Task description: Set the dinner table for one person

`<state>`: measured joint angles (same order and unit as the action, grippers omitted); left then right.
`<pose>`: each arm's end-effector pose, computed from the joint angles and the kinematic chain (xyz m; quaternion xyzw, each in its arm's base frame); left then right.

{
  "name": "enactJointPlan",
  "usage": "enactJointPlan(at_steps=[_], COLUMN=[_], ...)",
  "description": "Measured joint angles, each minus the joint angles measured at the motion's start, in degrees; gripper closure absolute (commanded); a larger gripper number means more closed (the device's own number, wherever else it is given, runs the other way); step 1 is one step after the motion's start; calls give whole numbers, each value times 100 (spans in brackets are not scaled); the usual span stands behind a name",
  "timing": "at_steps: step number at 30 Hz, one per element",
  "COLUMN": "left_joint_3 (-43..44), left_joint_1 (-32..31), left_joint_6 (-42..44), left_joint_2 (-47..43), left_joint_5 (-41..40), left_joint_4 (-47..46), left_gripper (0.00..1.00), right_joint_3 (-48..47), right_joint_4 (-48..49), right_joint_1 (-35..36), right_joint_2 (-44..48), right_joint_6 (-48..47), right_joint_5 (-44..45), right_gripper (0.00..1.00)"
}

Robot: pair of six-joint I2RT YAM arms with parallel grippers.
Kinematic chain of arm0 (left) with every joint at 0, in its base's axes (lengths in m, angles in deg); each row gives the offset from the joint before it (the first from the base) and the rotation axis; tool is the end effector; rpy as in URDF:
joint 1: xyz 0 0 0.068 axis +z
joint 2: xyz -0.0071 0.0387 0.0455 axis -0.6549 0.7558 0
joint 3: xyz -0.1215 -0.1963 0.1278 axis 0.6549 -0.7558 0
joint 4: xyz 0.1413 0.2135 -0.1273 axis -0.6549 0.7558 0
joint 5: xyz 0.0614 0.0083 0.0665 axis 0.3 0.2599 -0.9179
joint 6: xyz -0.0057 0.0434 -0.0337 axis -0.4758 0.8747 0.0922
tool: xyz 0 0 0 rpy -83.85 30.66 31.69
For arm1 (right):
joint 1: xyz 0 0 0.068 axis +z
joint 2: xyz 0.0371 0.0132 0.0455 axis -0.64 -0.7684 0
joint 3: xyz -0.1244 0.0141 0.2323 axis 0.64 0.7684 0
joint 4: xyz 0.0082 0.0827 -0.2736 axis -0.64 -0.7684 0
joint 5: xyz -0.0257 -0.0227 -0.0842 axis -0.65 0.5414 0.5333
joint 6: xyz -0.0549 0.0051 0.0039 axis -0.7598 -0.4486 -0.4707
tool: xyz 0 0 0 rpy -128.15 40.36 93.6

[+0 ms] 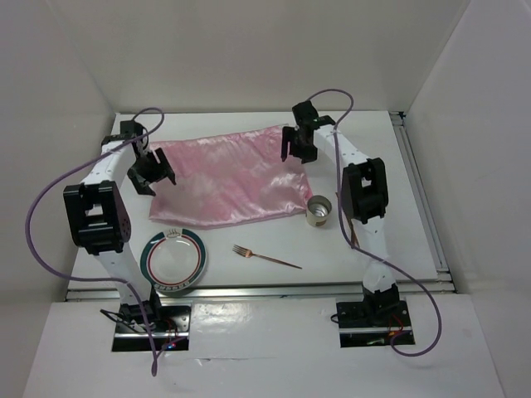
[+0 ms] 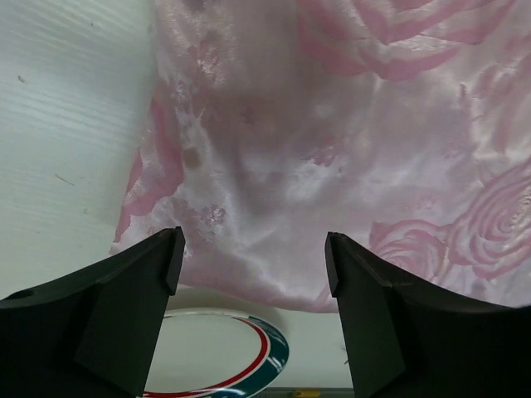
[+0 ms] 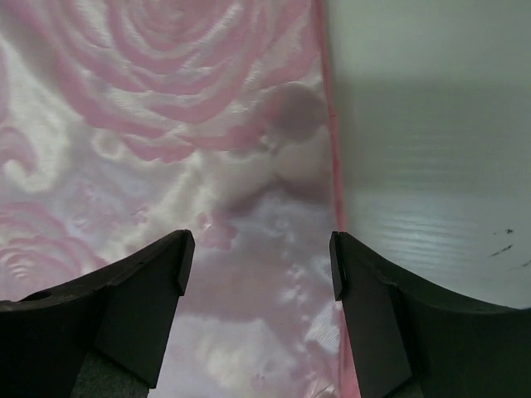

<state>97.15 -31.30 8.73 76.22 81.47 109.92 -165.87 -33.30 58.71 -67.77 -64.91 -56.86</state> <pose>0.4081 0.0658 0.2257 -0.3034 0.9282 -0.0744 0.2019 0.5041 0.1733 0.1965 0.0032 0.9598 0.0976 0.2630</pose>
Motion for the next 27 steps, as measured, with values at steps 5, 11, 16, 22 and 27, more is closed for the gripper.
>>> enactJointPlan(at_steps=[5,11,16,22,27], left_joint_3=[-131,-15,621,942,1064], left_joint_1=[120,299,382,404,404], left_joint_6=[-28,-101,-87,-13,76], left_joint_2=[291,603,1307,1775,1950], left_joint_5=[-166,-505,-522,42,732], left_joint_4=[-70,-195,-227,-247,-258], left_gripper=[13,11,15,54,100], right_joint_3=[-114,28,111,286,295], right_joint_4=[-275,-260,-144,101,109], right_joint_1=[-188,-415,-507,-514,-492], right_joint_2=[-420,-431,-431,-431,-470], right_joint_6=[-85,-234,-407,-507,-527], right_joint_5=[-26,-365,-785,-1274,-1556], right_gripper=[21,23,41,79,100])
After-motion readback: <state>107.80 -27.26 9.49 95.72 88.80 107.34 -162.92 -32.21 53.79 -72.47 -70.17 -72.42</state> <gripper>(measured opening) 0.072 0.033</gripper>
